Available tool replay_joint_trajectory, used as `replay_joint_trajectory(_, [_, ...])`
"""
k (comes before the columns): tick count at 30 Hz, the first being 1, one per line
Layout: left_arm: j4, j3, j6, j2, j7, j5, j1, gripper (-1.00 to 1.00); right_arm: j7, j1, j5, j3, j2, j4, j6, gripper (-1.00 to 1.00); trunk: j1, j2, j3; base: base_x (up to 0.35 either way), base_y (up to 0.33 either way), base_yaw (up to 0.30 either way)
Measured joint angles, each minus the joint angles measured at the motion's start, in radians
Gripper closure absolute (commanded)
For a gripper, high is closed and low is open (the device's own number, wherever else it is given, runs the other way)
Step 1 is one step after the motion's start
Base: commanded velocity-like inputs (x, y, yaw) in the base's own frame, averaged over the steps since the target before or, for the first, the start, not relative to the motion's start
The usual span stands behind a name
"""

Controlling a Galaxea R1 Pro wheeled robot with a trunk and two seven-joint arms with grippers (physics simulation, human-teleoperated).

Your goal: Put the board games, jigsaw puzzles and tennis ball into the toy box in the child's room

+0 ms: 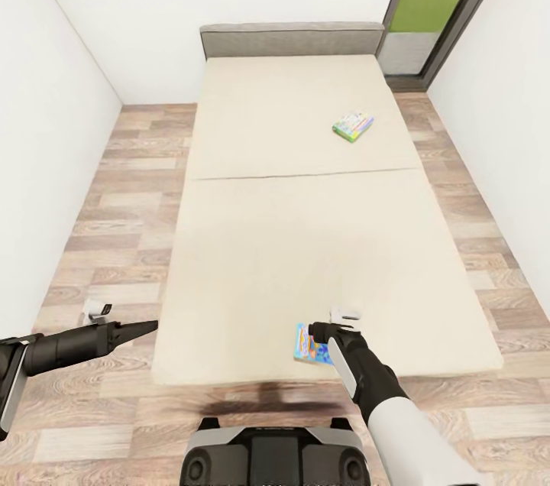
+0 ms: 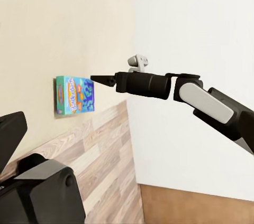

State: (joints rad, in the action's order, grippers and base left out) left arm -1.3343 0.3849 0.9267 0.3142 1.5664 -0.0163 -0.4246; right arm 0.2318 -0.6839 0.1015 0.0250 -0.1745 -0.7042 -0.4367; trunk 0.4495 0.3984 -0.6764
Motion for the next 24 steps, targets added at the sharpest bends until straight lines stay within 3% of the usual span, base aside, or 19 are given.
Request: replay_joint_trajectory(24, [0.000, 0.000, 0.000, 0.000, 0.000, 0.001, 0.000, -1.00, 0.000, 0.001, 0.000, 0.000, 0.000, 0.000, 0.001, -1.00, 0.000, 0.000, -0.040, 0.000, 0.033, 0.000])
